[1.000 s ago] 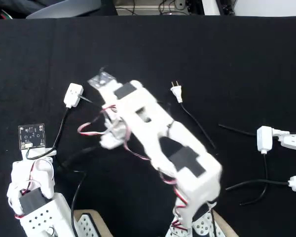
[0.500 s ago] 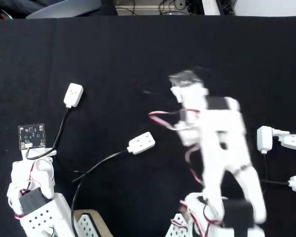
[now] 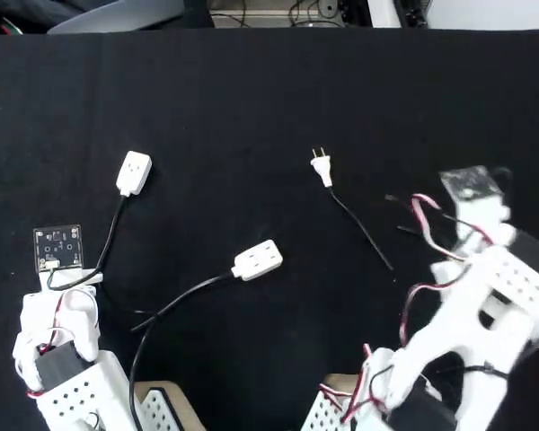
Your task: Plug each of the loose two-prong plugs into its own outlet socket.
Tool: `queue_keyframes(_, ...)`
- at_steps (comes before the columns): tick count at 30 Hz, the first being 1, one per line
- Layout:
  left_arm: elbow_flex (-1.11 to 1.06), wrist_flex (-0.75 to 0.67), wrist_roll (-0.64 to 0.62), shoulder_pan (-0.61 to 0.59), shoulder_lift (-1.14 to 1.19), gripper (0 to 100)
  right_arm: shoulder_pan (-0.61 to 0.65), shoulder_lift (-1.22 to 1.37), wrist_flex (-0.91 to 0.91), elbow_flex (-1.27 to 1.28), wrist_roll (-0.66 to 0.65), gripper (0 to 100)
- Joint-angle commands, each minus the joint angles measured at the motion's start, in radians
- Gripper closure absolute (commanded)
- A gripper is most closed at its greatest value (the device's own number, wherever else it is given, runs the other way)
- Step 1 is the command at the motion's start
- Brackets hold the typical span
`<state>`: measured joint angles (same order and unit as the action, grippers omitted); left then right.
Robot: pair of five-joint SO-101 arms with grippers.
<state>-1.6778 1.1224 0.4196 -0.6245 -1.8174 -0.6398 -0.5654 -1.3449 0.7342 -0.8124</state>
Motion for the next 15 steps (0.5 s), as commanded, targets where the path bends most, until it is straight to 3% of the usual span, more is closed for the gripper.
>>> queue_keyframes(1, 0.001, 0.003, -0.003, -0.008, -0.008, 92, 0.229, -0.110, -0.020, -0.007, 0.147, 98.7)
queue_keyframes(9, 0.001, 0.002, -0.003, -0.008, -0.008, 92, 0.922, -0.223, -0.061, -0.012, 0.499, 98.7)
queue_keyframes(11, 0.001, 0.000, -0.003, -0.008, -0.008, 92, 1.033, -0.189, -0.003, -0.012, 0.566, 98.7)
queue_keyframes(15, -0.001, -0.003, -0.003, -0.008, -0.008, 92, 1.131, -0.036, 0.130, -0.012, 0.635, 98.7)
